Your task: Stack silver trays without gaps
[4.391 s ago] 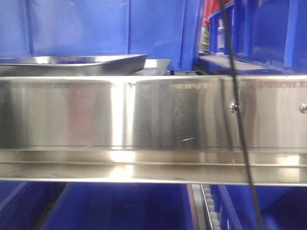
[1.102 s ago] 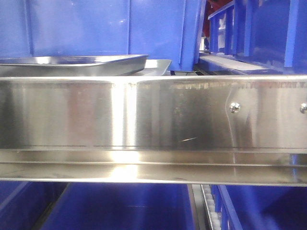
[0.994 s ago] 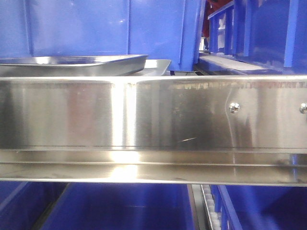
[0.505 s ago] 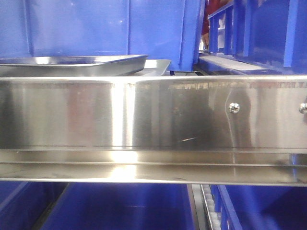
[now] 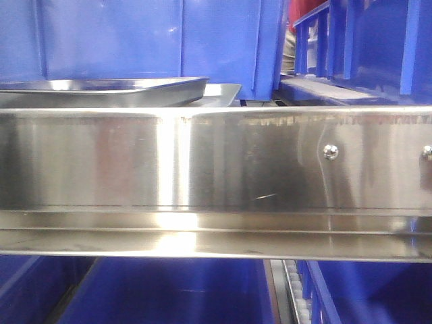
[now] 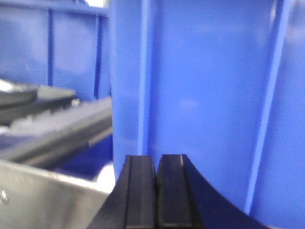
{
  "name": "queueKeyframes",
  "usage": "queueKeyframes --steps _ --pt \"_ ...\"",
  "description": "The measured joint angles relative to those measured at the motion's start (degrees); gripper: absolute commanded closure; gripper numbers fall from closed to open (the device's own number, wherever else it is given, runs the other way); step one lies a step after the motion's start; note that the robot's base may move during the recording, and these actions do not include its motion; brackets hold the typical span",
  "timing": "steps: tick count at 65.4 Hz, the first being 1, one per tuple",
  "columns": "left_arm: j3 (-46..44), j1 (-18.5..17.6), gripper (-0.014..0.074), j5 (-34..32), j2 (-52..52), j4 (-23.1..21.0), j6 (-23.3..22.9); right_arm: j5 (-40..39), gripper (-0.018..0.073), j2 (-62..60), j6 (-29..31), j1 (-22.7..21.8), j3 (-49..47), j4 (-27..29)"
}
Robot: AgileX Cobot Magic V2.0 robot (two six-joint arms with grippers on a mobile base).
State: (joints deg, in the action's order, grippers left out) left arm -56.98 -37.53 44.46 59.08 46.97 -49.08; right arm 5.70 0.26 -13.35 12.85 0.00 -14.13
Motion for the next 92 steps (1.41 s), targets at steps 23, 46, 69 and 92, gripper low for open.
queueKeyframes --steps 23,46,69,92 --pt "0.00 0.00 0.0572 0.00 0.00 0.00 0.00 0.57 0.0628 0.00 13.35 0.00 0.00 14.61" --pt "0.00 0.00 0.0572 0.00 0.00 0.00 0.00 -0.32 0.0628 0.00 17.83 0.00 0.00 17.31" --pt "0.00 0.00 0.0572 0.00 0.00 0.00 0.00 -1.41 0.0628 0.00 17.98 -5.60 0.00 17.31" --pt "0.00 0.00 0.0572 0.00 0.00 0.00 0.00 -3.55 0.0628 0.00 18.10 -13.57 0.00 17.43"
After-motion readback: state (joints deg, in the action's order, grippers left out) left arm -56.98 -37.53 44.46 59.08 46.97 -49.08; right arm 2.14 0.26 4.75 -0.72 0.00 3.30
